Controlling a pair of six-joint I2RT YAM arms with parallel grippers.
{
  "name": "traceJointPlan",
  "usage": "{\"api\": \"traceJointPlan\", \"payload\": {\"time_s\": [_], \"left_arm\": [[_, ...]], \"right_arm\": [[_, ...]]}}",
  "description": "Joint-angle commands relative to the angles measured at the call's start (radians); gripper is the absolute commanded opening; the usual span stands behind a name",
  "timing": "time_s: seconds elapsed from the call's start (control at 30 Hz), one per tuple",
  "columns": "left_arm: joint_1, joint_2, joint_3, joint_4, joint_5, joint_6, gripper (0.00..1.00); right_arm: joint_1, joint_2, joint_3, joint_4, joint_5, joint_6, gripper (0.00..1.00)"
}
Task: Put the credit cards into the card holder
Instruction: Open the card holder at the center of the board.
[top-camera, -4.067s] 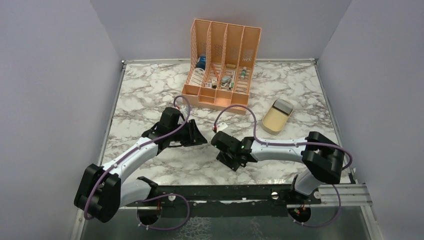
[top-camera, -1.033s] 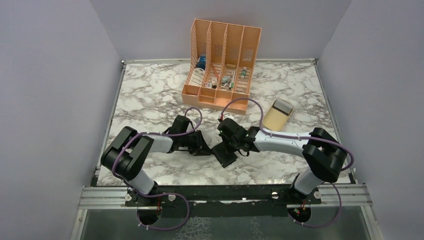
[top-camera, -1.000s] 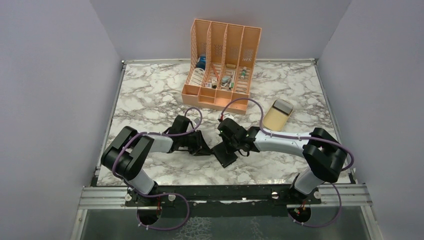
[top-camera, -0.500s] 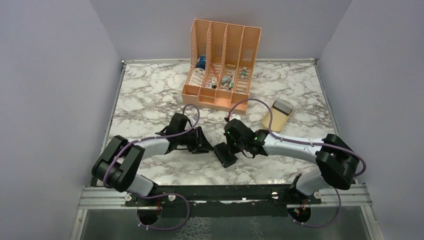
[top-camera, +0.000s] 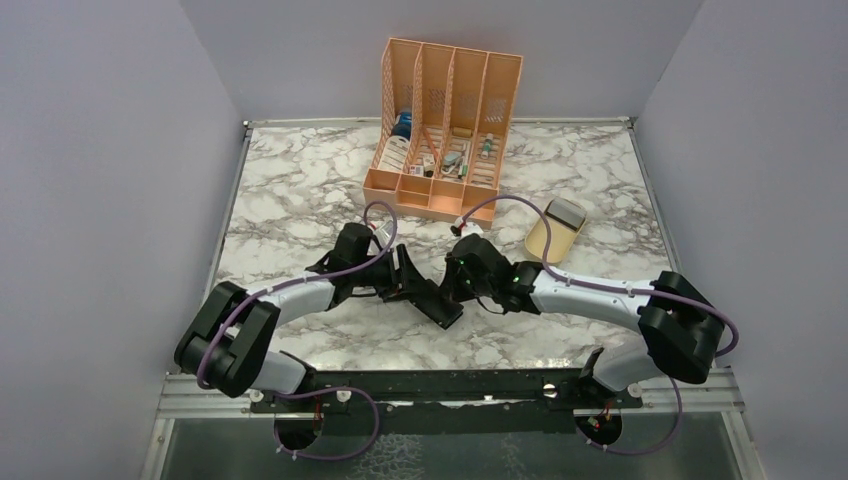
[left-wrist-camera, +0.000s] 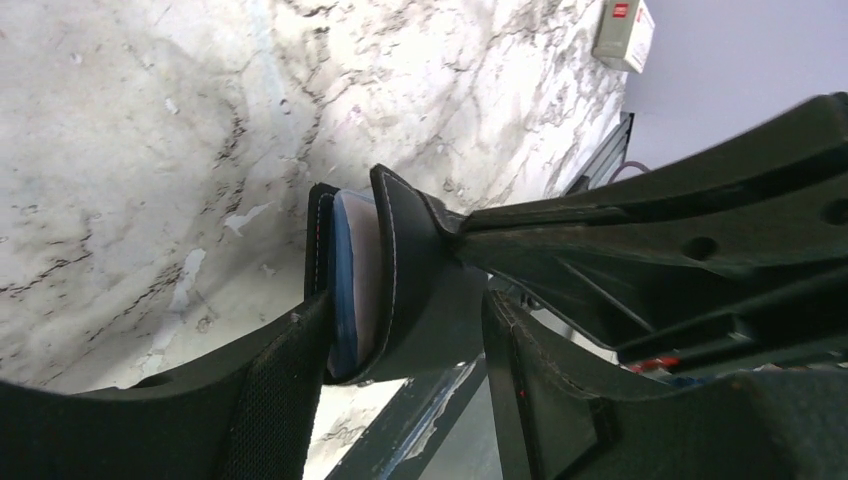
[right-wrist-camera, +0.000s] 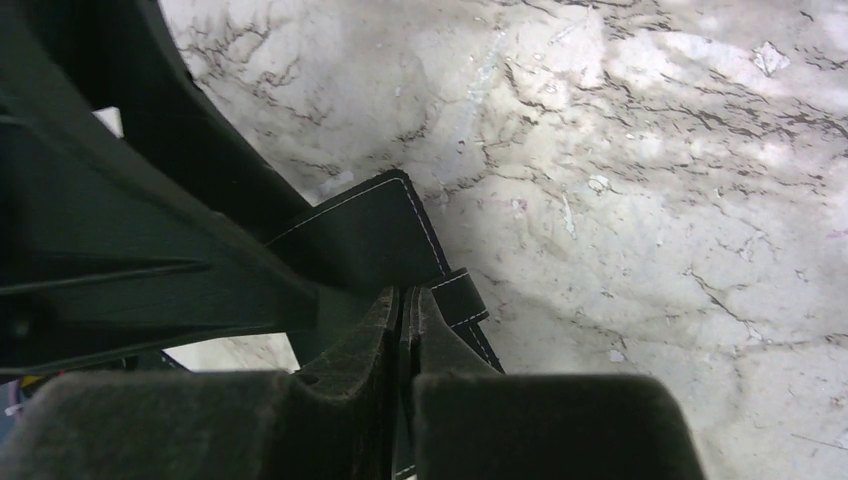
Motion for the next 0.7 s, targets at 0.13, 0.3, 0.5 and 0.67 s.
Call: {"api": "traceJointPlan", "payload": {"time_s": [0.13, 0.3, 0.5, 0.67], "left_arm": [[-0.007, 0.061, -0.009, 0.025, 0.034, 0.008, 0.56], [-0.008, 0.066, -0.001, -0.013, 0.027, 0.028, 0.56], [-0.009, 0.066, -0.003, -0.019, 0.031, 0.017, 0.58], [-0.010, 0.048, -0.001, -0.012, 0.039, 0.003, 0.59]], "right_arm": [[0.003, -0.038, -0.015, 0.076, 0.007, 0.035, 0.01], [0.003, -0.064, -0.035, 0.066, 0.051, 0.036, 0.01], [0.003, -0.097, -0.059, 0.077, 0.078, 0.048, 0.01], [0.004, -0.114, -0.071, 0.086, 0.088, 0.067, 0.01]]}}
